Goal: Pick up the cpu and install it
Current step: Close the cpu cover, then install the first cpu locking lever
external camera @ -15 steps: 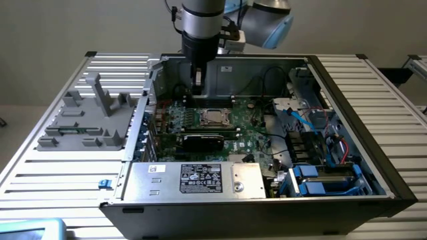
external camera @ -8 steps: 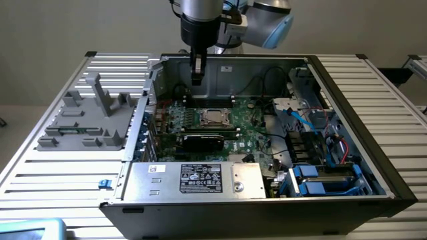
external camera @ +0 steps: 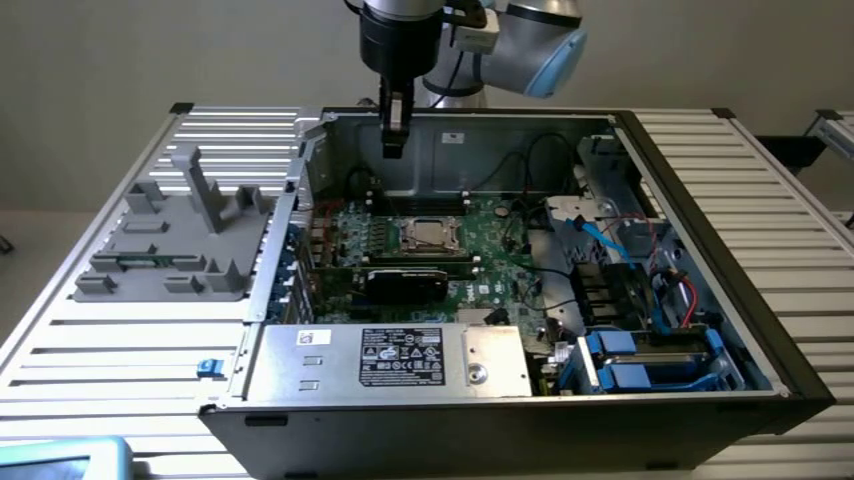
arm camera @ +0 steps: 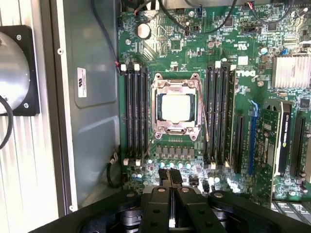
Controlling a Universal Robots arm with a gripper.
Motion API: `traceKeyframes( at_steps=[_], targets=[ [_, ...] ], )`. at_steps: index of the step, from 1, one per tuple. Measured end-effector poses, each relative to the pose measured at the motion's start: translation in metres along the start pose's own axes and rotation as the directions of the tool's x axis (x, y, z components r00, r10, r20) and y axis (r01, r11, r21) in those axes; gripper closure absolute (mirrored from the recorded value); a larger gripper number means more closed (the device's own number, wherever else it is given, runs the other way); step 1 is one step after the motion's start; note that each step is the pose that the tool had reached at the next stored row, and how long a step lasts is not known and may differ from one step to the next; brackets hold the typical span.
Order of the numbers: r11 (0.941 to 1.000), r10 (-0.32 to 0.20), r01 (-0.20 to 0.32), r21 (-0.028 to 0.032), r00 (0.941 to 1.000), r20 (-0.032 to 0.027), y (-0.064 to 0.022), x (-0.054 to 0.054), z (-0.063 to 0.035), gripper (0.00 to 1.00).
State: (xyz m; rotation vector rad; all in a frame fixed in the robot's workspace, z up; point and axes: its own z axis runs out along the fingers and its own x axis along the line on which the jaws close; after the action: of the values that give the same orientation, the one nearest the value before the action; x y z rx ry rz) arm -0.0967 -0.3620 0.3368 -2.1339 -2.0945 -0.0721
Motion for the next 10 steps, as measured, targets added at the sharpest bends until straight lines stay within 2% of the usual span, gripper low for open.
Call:
traceKeyframes(
  at_steps=[10],
  targets=[
    [1.0000, 0.000, 0.000, 0.0001, 1.0000, 0.0000, -0.0003, 0.0000, 0.0001, 0.89]
  ],
)
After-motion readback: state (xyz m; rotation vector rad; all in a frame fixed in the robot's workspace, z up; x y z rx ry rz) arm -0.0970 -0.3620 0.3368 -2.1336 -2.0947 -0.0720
